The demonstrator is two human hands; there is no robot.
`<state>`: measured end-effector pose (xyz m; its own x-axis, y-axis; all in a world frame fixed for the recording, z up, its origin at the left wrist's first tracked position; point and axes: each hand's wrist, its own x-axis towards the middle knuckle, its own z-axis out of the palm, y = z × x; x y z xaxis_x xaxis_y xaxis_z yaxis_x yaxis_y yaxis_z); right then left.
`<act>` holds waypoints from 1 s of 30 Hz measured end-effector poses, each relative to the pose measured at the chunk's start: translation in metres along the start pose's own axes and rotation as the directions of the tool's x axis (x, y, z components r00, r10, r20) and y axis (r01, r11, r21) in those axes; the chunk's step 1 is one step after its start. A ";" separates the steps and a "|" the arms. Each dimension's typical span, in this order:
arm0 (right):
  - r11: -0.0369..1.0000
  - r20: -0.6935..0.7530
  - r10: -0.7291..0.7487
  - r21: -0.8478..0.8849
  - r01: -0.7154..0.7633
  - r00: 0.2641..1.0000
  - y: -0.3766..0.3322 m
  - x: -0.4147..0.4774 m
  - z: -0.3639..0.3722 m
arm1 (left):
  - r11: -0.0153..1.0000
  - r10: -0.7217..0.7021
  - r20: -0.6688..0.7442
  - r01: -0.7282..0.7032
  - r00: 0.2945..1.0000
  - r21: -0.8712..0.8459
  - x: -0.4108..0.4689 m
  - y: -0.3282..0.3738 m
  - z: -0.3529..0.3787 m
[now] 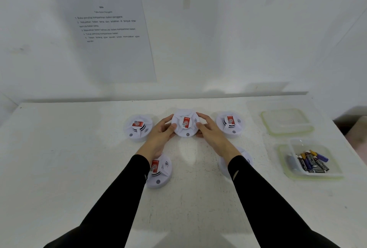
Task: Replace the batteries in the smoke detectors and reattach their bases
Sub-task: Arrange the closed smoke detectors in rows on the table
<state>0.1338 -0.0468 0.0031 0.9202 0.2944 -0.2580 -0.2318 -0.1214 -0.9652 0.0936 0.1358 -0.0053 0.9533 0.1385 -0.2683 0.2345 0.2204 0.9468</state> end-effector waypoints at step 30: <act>0.982 -0.191 0.004 -0.183 -0.039 0.982 0.015 0.006 0.019 | 0.916 0.040 -0.125 0.014 0.991 0.401 -0.001 0.004 0.009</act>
<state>0.1303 -0.0289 -0.0137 0.9627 0.1077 -0.2484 -0.2059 -0.3044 -0.9300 0.0952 0.1283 0.0007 0.9305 0.2672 -0.2504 0.3043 -0.1838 0.9347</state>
